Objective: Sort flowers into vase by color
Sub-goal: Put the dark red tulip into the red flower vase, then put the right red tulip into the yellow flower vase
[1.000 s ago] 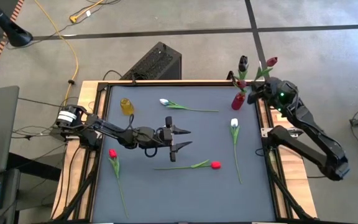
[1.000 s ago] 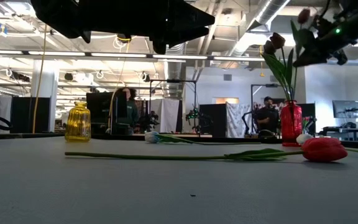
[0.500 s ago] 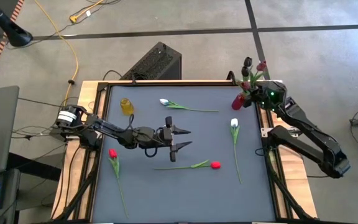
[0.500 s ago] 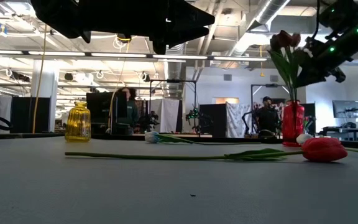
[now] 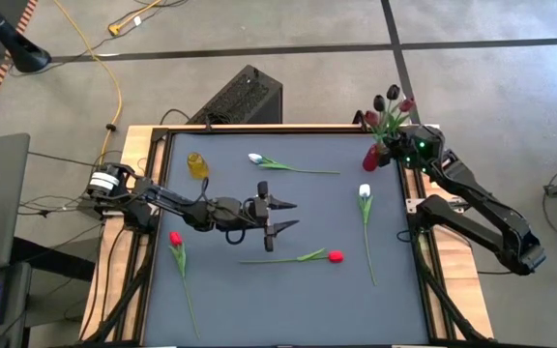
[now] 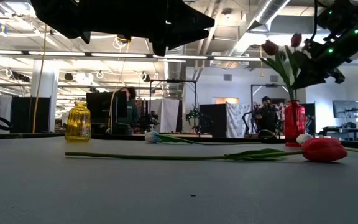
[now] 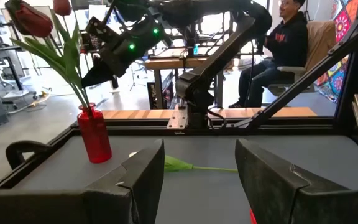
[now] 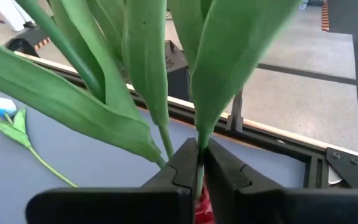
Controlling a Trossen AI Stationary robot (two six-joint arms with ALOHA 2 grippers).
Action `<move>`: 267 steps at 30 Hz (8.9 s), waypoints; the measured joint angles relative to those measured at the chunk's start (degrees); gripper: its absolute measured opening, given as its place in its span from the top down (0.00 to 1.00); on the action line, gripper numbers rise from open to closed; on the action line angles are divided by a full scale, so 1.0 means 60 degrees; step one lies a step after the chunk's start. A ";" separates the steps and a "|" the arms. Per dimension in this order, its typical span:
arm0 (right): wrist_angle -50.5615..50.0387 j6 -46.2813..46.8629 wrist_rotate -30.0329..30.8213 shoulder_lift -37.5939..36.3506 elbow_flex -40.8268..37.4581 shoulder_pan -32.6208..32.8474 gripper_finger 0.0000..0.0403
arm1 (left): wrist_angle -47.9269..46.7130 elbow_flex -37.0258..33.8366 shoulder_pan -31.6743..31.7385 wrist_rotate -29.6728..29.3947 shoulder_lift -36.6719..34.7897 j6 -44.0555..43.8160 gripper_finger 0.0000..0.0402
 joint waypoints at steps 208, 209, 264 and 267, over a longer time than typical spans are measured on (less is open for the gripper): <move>-0.1987 0.4983 0.5027 0.4258 0.2018 1.6251 0.41 | 0.4665 -0.3952 0.0150 -0.2066 -0.3196 0.0195 1.00; -0.1979 0.4980 0.5023 0.4258 0.2018 1.6251 0.41 | 0.4721 -0.3952 0.0258 -0.2204 -0.3323 0.0501 1.00; -0.1557 0.4452 0.4976 0.4710 0.2022 1.5537 0.41 | 0.2217 -0.7209 0.9013 0.0093 -0.8844 -0.0834 1.00; -0.1493 0.4324 0.4790 0.4814 0.2022 1.5405 0.41 | 0.2213 -0.7206 0.9344 0.0569 -0.8738 -0.1031 1.00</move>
